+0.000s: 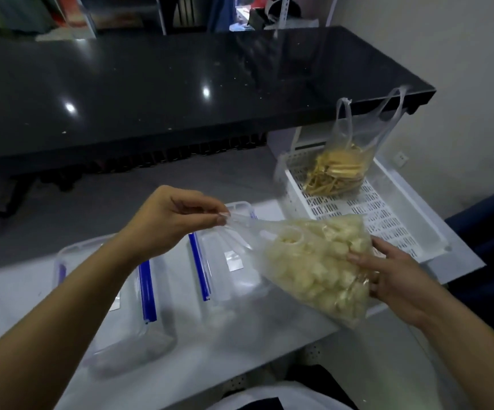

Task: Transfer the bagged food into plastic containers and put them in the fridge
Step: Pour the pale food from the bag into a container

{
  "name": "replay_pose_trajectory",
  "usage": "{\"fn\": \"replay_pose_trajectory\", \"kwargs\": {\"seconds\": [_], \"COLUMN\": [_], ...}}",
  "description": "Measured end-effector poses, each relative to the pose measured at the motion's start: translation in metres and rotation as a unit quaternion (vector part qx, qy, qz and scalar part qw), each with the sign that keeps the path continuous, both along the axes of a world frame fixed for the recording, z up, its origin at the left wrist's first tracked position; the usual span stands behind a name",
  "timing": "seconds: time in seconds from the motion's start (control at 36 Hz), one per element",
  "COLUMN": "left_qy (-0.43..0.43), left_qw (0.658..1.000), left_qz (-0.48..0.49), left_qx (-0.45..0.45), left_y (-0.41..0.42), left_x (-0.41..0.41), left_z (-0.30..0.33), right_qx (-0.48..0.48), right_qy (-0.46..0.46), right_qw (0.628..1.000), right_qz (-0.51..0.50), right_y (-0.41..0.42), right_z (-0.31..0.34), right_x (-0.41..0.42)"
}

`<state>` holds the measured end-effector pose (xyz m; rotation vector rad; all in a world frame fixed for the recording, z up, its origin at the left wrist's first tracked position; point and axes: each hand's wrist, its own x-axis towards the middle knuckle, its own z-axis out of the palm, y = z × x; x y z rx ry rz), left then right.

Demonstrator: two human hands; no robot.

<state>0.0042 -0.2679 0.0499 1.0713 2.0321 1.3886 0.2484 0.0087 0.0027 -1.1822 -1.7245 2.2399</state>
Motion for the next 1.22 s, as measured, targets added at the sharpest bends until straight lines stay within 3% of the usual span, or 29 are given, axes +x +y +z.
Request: {"fn": "replay_pose_trajectory", "kwargs": {"seconds": [0.31,0.47,0.78,0.92,1.22], "left_qy": [-0.052,-0.090,-0.099,-0.078,-0.090], "left_qw": [0.994,0.990,0.982,0.985,0.975], "left_qz": [0.073,0.105,0.157,0.154,0.190], "left_qx": [0.055,-0.011,0.046,-0.019,0.068], "left_y": [-0.005,-0.003,-0.017,-0.014,-0.008], "left_x": [-0.009,-0.007,-0.007,0.001,0.012], "left_z": [-0.011,-0.046,-0.063,-0.075,-0.072], "right_qx": [0.019,0.038,0.046,0.071,0.057], "right_qy": [0.000,-0.064,-0.027,-0.044,-0.021], "right_qw": [1.000,0.997,0.995,0.993,0.994], "right_qz": [0.004,0.028,0.079,0.081,0.094], "right_y": [0.022,0.026,0.039,0.038,0.044], "right_z": [0.003,-0.014,-0.002,-0.005,0.000], "right_x": [-0.041,-0.065,-0.083,-0.087,-0.086]}}
